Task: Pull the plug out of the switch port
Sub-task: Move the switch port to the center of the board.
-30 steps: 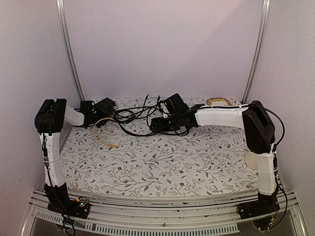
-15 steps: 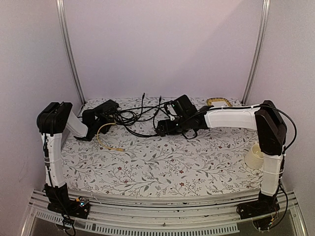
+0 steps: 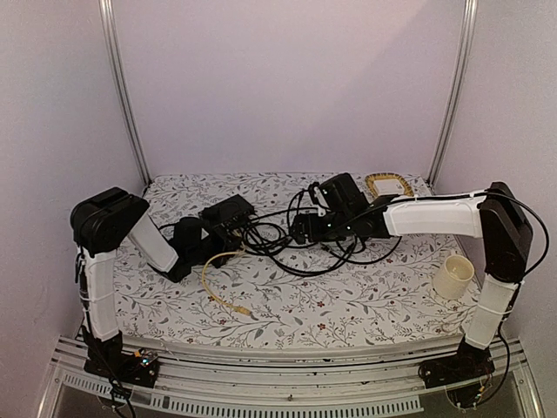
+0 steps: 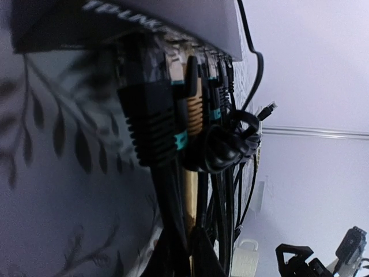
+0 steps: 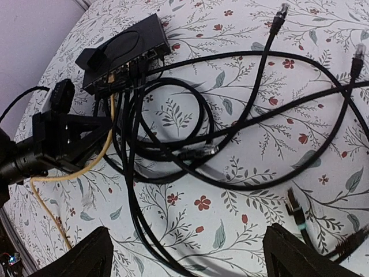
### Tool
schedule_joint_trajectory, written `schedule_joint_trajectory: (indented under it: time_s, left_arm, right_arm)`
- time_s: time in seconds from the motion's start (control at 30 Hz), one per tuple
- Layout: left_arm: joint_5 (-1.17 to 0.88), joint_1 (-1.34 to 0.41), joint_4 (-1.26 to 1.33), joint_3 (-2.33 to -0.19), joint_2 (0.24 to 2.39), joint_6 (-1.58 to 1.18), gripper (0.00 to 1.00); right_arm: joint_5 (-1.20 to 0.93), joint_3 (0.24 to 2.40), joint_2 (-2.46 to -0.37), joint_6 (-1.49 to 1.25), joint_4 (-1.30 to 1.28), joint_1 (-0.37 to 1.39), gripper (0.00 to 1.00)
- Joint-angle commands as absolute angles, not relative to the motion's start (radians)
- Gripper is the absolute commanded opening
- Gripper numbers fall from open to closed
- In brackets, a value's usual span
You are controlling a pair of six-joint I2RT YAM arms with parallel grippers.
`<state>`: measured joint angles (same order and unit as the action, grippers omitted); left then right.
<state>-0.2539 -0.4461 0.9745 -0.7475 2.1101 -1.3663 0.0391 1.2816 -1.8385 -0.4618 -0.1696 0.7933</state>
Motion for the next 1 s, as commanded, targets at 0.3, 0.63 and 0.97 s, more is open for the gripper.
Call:
schedule_joint_trajectory:
  time_s: [0.3,0.63,0.97]
  left_arm:
    - [-0.101,-0.823,0.862,-0.595,1.978,-1.443,0.00]
    - [0.107,-1.055,0.380,-0.742,1.822,-1.449,0.27]
    - [0.282,-1.105,-0.070,-0.856,1.630,-1.375,0.66]
  right_arm:
    - [0.024,1.175,-1.786,-0.431,-0.097,0.777,0.95]
    - [-0.049,1.201,-1.849,-0.292,-0.061,0.736,0.95]
    - [-0.086,1.180,-1.821,-0.234,-0.060,0.734,0.94]
